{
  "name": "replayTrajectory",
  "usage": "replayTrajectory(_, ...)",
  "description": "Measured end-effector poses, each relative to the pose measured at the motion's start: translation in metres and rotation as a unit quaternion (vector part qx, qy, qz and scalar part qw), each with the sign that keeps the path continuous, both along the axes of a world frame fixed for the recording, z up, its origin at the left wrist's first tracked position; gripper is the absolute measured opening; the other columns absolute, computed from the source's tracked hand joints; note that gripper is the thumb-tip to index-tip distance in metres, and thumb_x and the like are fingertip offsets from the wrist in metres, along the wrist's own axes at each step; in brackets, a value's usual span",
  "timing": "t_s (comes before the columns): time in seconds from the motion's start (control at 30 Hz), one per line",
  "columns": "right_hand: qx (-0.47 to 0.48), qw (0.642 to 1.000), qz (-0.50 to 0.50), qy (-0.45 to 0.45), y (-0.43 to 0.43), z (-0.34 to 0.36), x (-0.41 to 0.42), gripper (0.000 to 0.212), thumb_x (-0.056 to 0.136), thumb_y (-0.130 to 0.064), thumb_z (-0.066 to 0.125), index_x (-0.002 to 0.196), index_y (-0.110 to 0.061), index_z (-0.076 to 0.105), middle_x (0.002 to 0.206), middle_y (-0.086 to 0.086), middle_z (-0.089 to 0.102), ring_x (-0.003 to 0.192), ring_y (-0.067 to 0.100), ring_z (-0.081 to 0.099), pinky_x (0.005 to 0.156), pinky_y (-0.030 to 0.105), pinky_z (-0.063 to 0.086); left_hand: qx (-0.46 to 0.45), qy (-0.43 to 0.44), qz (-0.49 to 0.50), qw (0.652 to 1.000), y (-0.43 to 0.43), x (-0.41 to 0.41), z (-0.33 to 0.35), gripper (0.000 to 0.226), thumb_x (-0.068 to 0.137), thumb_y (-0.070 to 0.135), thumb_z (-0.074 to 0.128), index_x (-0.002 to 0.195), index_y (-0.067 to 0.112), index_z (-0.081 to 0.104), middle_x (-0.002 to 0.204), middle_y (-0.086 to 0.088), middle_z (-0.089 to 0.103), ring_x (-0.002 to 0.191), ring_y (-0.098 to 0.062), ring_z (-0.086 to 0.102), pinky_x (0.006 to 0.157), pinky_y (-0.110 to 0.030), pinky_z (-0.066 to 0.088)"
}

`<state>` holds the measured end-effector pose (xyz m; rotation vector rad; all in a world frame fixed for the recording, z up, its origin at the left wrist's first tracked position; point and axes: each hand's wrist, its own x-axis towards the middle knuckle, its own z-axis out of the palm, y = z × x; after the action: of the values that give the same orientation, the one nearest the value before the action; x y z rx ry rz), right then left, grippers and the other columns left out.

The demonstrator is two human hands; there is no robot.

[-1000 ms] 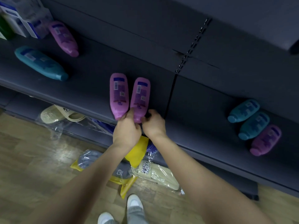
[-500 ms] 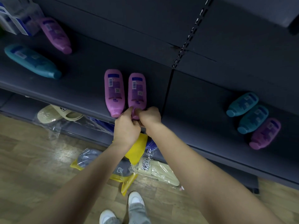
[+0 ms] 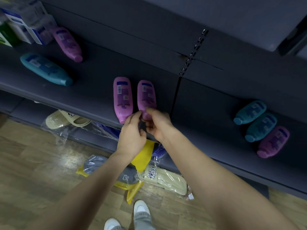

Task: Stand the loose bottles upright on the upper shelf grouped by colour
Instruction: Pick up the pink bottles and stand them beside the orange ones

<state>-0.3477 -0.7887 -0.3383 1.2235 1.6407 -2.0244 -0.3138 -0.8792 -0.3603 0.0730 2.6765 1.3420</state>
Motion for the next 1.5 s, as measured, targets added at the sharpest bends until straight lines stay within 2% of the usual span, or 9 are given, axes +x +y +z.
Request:
replayTrajectory(0.13,-0.071,0.997,-0.041,-0.004,0.002,0.008,0.004,0.016,0.092,-0.02,0.053,0.08,-0.008,0.055,0.056,0.007,0.053,0.046,0.012,0.035,0.042,0.019,0.028,0.01,-0.002,-0.004,1.0,-0.008,0.004,0.006,0.062,0.079,-0.008,0.052,0.138,0.009,0.043,0.136,-0.01,0.046,0.122,-0.026,0.049,0.093,-0.042,0.047)
replayTrajectory(0.3,-0.114,0.99,-0.077,0.007,0.007,0.015,0.017,0.02,0.095,-0.024,0.044,0.081,-0.011,0.051,0.043,0.002,0.046,0.038,0.009,0.029,0.041,0.021,0.024,-0.006,0.005,-0.019,1.0,-0.017,0.013,0.013,0.061,0.08,-0.007,0.052,0.138,0.012,0.043,0.141,-0.006,0.04,0.123,-0.023,0.047,0.096,-0.031,0.04)
replayTrajectory(0.43,-0.1,0.991,-0.088,0.021,0.01,0.024,0.033,0.021,0.092,-0.022,0.048,0.076,-0.01,0.05,0.041,0.003,0.045,0.033,0.008,0.027,0.035,0.016,0.022,-0.036,-0.003,-0.03,0.999,-0.02,0.023,0.019,0.06,0.083,-0.001,0.055,0.139,0.014,0.042,0.148,-0.005,0.03,0.132,-0.023,0.037,0.1,-0.026,0.033)
replayTrajectory(0.73,-0.03,0.997,-0.061,0.024,0.015,0.065,0.066,0.019,0.087,-0.024,0.057,0.093,-0.006,0.057,0.044,0.005,0.049,0.035,0.009,0.028,0.038,0.017,0.024,-0.101,-0.015,-0.041,0.994,-0.024,0.038,0.06,0.067,0.084,0.009,0.059,0.145,0.017,0.03,0.15,-0.007,0.024,0.133,-0.029,0.031,0.101,-0.041,0.038)
replayTrajectory(0.87,-0.003,0.999,-0.049,0.021,0.016,0.096,0.074,0.021,0.086,-0.025,0.059,0.093,-0.005,0.057,0.049,0.007,0.05,0.039,0.01,0.029,0.041,0.019,0.024,-0.135,0.0,-0.058,0.989,-0.031,0.041,0.093,0.066,0.086,0.011,0.058,0.145,0.018,0.03,0.152,-0.006,0.019,0.135,-0.029,0.027,0.101,-0.04,0.036)
replayTrajectory(1.0,0.019,0.999,-0.024,0.027,0.016,0.129,0.083,0.02,0.085,-0.025,0.06,0.085,-0.006,0.057,0.05,0.007,0.05,0.04,0.009,0.029,0.039,0.017,0.025,-0.146,0.035,-0.08,0.985,-0.037,0.046,0.125,0.064,0.084,0.011,0.059,0.143,0.018,0.034,0.152,-0.004,0.023,0.134,-0.028,0.029,0.103,-0.04,0.036)
replayTrajectory(1.23,0.038,0.998,0.03,0.041,0.011,0.184,0.102,0.028,0.086,-0.027,0.06,0.1,-0.002,0.059,0.051,0.005,0.051,0.039,0.008,0.032,0.04,0.019,0.027,-0.177,0.083,-0.139,0.971,-0.038,0.051,0.168,0.068,0.083,0.011,0.062,0.144,0.023,0.033,0.149,0.003,0.033,0.137,-0.02,0.027,0.108,-0.035,0.032)
replayTrajectory(1.37,0.044,0.995,0.073,0.058,0.008,0.213,0.112,0.022,0.087,-0.026,0.059,0.087,-0.005,0.059,0.052,0.006,0.05,0.041,0.009,0.032,0.042,0.02,0.026,-0.168,0.09,-0.134,0.973,-0.039,0.056,0.186,0.07,0.082,0.014,0.066,0.143,0.024,0.034,0.148,0.004,0.035,0.133,-0.019,0.035,0.1,-0.037,0.04)
replayTrajectory(1.5,0.049,0.991,0.102,0.067,0.005,0.239,0.121,0.022,0.087,-0.028,0.059,0.087,-0.005,0.059,0.049,0.005,0.05,0.037,0.009,0.032,0.041,0.019,0.026,-0.135,0.115,-0.109,0.978,-0.041,0.062,0.204,0.067,0.08,0.016,0.069,0.14,0.024,0.04,0.141,0.006,0.044,0.126,-0.018,0.043,0.093,-0.037,0.044)
